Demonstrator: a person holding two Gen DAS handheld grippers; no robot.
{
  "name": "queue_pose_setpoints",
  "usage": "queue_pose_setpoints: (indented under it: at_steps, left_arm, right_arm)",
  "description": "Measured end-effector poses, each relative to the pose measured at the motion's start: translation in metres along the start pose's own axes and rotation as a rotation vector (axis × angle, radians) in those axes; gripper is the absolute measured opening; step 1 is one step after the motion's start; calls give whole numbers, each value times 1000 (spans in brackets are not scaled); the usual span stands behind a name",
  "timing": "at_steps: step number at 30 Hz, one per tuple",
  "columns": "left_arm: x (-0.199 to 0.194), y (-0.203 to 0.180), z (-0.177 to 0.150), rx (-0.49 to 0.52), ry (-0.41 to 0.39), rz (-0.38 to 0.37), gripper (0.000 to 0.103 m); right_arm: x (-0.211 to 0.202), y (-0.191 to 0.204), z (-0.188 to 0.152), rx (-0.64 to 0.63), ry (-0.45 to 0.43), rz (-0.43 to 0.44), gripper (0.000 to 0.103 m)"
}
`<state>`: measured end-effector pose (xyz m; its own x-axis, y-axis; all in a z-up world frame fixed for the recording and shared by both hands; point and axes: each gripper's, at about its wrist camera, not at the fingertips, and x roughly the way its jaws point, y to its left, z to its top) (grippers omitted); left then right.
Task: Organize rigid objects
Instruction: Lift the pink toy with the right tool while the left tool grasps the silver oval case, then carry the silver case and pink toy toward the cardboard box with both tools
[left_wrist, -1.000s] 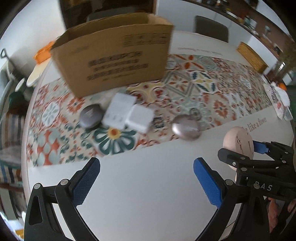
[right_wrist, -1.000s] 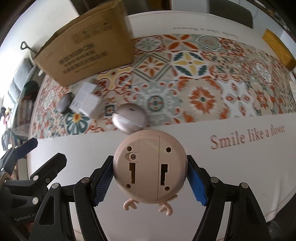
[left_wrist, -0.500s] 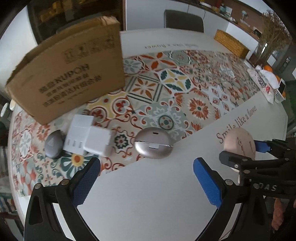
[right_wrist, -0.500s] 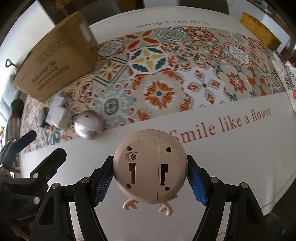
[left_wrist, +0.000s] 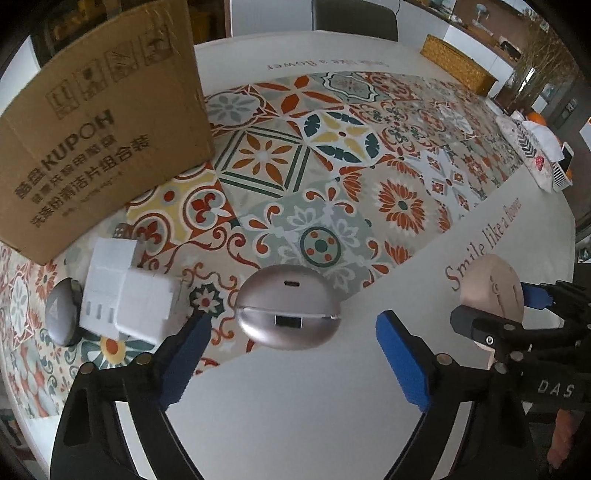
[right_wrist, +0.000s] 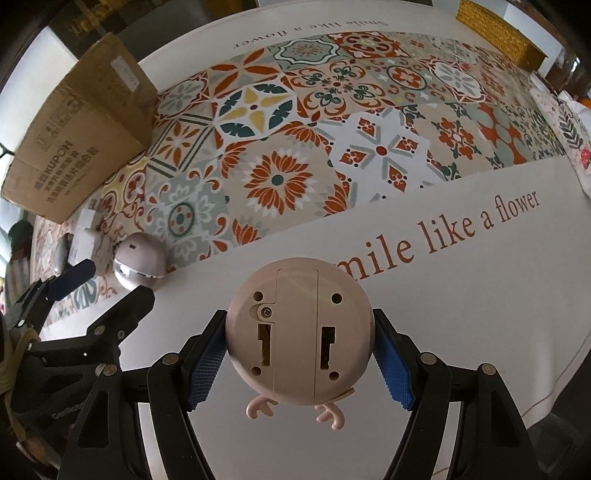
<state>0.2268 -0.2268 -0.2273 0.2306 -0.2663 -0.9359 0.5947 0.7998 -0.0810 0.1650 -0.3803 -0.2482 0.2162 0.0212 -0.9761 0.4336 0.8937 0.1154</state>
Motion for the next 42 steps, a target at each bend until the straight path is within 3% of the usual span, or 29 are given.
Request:
queue_pose_setpoints:
  at_steps: [6,9,14,16,22,42]
  left_arm:
    - [17,2,2,2,33,28,81]
    - [23,5,2,-12,46,8,81]
    - [24,4,3,3,18,33,75]
    - [23,3,2,12,7,36,65]
    - [19,8,1,-9,3,19,65]
    - [-45,27,-6,-69,-133,20,65]
  right_arm:
    - [12,4,7,-12,16,-21,74]
    - [15,6,10,-17,20,-26,74]
    - [21,10,11,-20,27,-28,74]
    - [23,11,12,-21,29,-30,74]
    - [26,13,12,-26,33,-40,74]
    - [-10,38,12,-75,-43,0,74]
